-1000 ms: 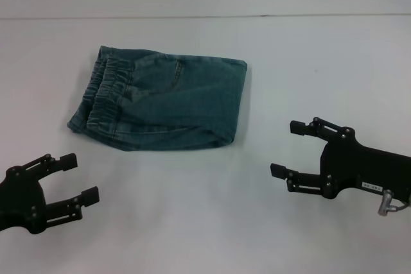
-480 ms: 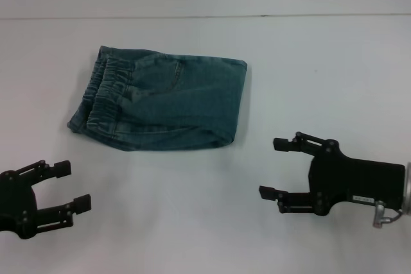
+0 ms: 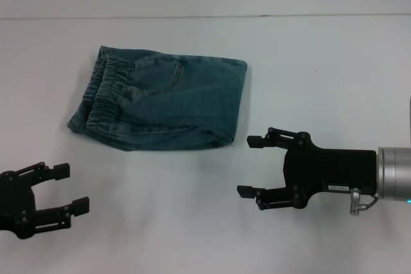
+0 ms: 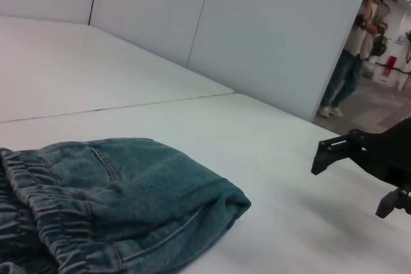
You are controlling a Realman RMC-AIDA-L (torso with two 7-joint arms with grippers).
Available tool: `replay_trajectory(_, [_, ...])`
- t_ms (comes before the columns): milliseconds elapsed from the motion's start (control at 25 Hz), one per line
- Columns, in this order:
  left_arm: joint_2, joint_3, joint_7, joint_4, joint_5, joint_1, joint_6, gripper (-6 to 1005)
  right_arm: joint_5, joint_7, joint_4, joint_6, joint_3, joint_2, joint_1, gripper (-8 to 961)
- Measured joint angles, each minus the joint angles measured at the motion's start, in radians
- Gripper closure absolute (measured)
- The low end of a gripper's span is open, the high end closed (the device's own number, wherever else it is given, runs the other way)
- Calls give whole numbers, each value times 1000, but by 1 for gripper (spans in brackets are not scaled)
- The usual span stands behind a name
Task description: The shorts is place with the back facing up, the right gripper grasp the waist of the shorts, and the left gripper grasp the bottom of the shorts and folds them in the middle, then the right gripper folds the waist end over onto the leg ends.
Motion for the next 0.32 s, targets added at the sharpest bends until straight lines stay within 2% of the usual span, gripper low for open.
replay_trajectory(320, [1, 6, 0, 0, 25, -3, 3, 122, 0, 1, 0, 4, -1, 0, 13, 26])
